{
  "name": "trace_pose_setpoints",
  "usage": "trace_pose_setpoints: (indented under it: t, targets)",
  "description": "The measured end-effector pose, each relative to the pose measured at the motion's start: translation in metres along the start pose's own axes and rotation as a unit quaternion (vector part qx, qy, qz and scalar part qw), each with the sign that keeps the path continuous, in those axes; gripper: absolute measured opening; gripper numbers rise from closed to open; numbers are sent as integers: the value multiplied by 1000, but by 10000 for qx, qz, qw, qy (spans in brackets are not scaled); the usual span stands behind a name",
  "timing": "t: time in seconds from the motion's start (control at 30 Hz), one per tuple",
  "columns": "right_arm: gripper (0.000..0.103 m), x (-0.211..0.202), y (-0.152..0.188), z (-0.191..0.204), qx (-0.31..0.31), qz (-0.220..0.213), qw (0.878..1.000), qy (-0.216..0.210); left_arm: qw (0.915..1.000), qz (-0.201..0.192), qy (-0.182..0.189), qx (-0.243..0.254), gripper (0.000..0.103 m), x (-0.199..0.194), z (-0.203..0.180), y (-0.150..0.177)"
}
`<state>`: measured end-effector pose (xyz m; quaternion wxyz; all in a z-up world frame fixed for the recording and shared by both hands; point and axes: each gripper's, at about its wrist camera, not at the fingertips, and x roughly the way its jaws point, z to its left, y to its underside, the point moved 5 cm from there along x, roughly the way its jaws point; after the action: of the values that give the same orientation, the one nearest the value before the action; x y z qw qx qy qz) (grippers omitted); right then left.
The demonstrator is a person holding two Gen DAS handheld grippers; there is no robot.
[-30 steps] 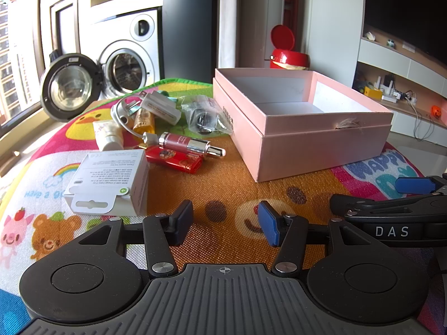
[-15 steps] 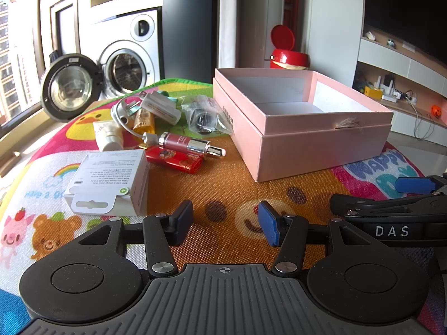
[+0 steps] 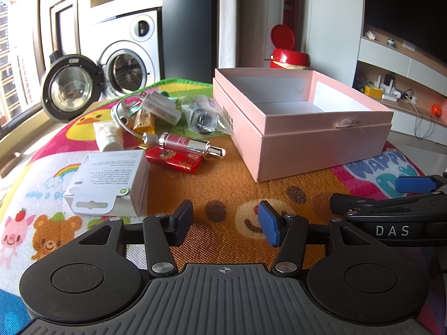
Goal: Organize rigid objects
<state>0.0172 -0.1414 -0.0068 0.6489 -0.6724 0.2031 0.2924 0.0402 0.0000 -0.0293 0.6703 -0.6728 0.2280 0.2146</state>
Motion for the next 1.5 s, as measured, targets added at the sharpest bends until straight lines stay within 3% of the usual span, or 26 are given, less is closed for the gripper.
trace_pose_setpoints:
  t: [1.23, 1.37, 1.5]
  targets:
    - [103, 0, 0, 0, 8, -1, 10000, -8, 10000, -4, 14, -10, 57, -2, 0, -1]
    - [103, 1, -3, -1, -107, 147, 9997, -165, 9989, -61, 335, -322, 53, -6, 13, -2]
    - [103, 4, -11, -1, -266, 419, 9984, -275, 9987, -411, 152, -252, 54, -35, 41, -18]
